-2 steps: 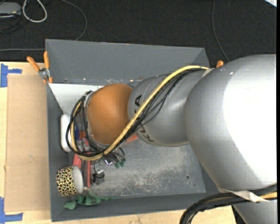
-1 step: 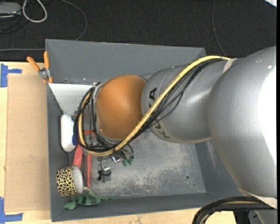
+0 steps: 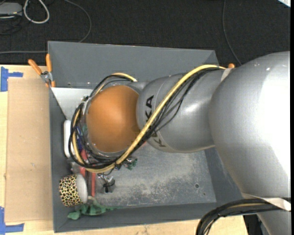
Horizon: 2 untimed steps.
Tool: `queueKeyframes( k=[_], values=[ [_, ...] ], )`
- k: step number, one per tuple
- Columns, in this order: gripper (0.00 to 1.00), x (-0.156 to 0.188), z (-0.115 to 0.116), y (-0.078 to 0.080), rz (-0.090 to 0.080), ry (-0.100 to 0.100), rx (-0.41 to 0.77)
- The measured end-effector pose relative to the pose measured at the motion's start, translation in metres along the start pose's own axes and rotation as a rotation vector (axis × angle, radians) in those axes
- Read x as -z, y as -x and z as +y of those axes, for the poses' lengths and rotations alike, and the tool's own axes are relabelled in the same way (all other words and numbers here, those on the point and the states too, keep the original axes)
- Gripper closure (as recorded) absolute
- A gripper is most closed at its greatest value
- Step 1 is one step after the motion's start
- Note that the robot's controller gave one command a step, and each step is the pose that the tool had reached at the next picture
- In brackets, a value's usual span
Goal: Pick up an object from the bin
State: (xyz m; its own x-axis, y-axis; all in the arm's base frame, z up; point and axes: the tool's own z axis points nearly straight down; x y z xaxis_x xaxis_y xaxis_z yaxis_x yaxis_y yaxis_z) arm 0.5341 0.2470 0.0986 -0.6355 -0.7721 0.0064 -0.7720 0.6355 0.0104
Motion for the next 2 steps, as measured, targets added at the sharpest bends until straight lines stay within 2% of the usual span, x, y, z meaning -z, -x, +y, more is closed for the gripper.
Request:
queueKeyframes(
  k=[1, 2],
  values=[
    [0.0, -0.028, -0.0198, 0.0115, -0.007, -0.007, 0.233],
    [1.0, -0.0265, -0.029, 0.018, 0.006, -0.004, 0.184]
  ],
)
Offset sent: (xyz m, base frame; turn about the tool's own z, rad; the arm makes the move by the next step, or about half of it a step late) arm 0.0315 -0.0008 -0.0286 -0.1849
